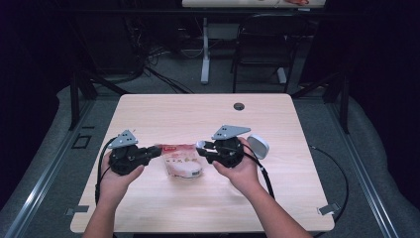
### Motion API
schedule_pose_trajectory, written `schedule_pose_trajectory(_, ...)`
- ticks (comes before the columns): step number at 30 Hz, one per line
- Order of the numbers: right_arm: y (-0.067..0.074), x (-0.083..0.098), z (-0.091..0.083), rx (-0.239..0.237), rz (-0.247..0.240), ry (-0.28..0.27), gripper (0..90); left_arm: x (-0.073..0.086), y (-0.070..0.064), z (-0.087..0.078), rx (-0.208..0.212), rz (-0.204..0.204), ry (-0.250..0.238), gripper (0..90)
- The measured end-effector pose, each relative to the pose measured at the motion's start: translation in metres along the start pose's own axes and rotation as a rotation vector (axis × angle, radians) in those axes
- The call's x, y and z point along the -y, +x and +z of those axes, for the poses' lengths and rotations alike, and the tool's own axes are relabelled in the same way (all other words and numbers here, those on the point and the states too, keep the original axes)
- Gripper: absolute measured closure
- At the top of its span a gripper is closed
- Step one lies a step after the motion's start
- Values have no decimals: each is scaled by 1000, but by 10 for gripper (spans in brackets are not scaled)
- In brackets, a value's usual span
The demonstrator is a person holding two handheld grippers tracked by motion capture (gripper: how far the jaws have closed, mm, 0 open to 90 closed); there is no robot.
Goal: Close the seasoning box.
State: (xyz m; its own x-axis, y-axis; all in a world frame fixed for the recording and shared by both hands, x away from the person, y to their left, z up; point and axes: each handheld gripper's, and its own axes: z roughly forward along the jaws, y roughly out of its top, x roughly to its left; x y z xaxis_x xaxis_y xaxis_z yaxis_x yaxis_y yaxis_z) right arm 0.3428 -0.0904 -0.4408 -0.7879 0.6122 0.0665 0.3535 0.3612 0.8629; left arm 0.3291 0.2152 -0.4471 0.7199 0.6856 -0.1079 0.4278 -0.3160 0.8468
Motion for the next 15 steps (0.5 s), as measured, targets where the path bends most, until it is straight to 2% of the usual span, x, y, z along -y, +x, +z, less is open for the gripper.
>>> schedule_pose_trajectory(15, 4, 0, -6, 4, -17, -1, 698, -1, -4, 0, 0, 19, 12, 867)
